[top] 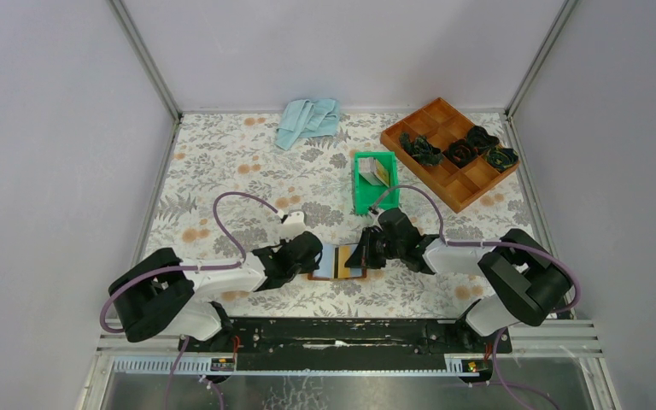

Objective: Put the credit cards into the card holder
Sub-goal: Insert the credit card into the card holder.

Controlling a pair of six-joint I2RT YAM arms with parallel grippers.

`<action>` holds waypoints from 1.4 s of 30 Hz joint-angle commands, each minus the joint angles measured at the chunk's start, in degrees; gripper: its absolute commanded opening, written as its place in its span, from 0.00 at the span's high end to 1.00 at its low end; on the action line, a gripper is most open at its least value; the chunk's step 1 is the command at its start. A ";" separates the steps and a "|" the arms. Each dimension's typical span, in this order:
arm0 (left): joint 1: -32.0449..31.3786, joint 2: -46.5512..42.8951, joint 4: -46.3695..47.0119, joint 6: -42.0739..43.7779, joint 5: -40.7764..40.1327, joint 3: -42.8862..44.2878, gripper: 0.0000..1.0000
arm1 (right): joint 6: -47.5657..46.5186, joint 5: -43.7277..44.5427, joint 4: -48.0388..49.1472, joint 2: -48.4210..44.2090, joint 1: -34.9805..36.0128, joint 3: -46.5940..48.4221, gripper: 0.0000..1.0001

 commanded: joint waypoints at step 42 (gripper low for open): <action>-0.65 4.66 -7.19 -1.43 1.42 -3.22 0.98 | -3.27 9.64 -3.91 4.12 -0.48 2.26 1.00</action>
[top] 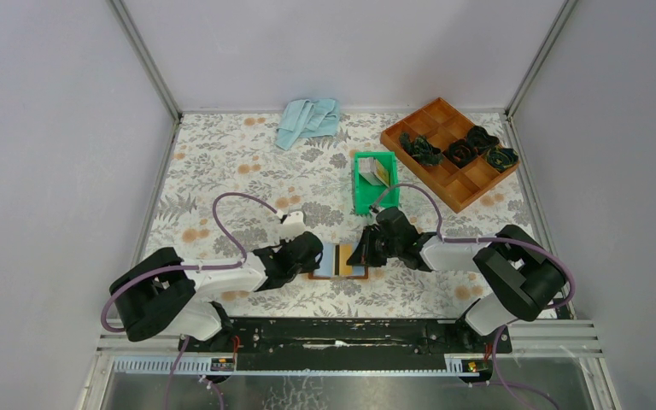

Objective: Put the credit cards into the card holder
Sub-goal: Insert the credit card into the card holder.

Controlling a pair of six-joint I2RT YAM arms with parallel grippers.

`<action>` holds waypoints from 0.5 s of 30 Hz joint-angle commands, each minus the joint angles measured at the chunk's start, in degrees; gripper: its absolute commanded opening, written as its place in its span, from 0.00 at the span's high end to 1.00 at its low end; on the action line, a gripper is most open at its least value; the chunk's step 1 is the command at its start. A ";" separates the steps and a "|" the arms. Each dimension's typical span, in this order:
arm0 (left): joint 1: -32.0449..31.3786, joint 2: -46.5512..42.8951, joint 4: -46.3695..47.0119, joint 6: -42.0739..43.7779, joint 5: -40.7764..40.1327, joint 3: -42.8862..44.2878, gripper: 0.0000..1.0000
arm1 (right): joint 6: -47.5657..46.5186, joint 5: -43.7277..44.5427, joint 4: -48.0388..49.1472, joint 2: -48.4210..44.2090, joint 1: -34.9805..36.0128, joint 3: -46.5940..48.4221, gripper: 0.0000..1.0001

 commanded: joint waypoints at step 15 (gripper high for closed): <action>-0.97 4.67 -7.52 -0.66 2.12 -3.32 0.99 | -3.69 9.32 -3.35 3.25 1.88 2.15 1.00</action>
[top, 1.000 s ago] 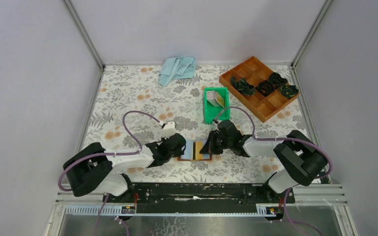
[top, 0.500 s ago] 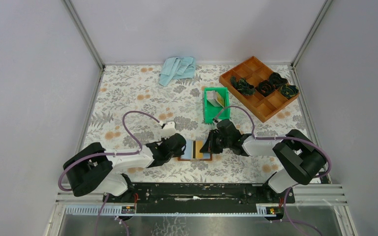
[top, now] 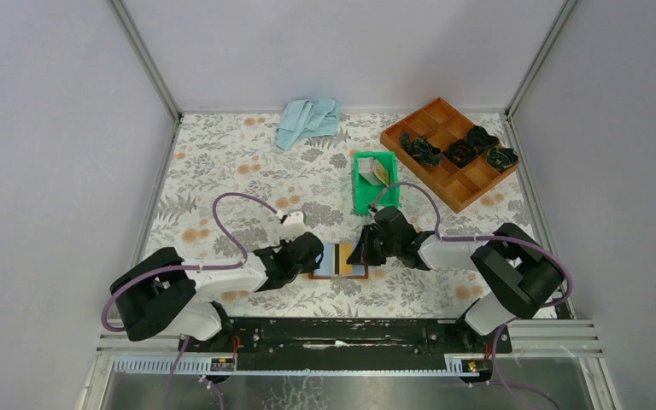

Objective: Put the credit cards into the card holder
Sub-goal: Insert the credit card into the card holder.

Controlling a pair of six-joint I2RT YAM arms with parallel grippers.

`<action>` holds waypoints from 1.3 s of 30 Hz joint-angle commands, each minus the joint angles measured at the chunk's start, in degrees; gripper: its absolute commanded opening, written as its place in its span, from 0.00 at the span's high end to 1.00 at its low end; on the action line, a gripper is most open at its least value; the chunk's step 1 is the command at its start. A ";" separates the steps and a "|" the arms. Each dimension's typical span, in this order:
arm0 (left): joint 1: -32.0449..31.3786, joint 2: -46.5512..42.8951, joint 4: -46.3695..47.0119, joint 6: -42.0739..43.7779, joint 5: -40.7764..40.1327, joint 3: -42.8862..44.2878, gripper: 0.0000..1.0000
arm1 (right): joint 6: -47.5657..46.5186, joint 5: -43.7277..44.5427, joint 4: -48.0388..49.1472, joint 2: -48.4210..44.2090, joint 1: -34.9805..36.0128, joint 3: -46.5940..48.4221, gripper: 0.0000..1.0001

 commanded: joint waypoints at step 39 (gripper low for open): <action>-1.20 5.70 -8.36 -1.27 1.47 -2.84 1.00 | 0.54 -2.13 -1.78 -1.46 3.52 -2.43 1.00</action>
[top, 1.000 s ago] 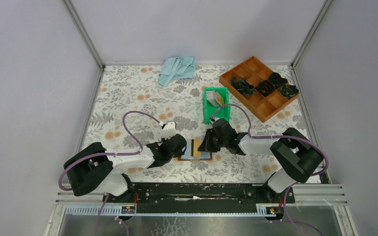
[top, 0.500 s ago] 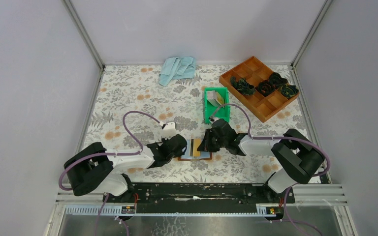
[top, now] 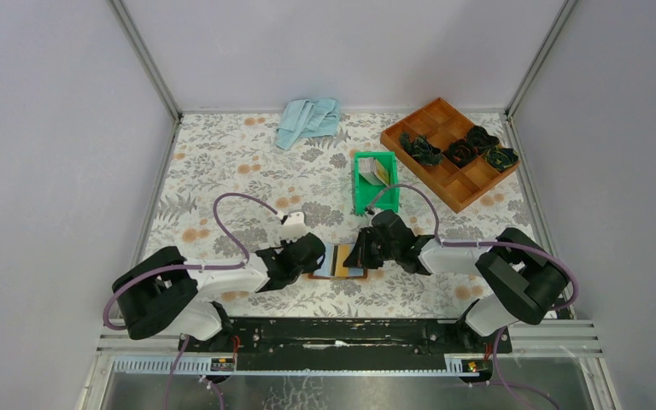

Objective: Put the credit cards into the card holder
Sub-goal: Insert the credit card into the card holder.

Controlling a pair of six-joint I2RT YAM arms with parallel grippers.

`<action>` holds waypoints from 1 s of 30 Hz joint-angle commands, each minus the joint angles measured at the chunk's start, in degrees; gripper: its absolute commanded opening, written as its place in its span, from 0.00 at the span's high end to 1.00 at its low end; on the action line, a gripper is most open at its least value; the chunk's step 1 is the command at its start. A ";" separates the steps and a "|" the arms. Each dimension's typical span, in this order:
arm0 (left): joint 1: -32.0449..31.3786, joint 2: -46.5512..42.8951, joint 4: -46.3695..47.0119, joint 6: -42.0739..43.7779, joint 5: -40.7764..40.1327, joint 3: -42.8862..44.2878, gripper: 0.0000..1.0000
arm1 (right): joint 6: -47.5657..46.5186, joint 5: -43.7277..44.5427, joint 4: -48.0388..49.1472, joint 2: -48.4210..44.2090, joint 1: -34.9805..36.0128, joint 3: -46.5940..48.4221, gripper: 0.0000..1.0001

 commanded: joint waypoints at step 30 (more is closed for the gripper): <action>-0.54 6.15 -8.63 -0.20 3.58 -2.62 1.00 | 1.24 -7.72 1.49 2.88 -1.64 -3.97 1.00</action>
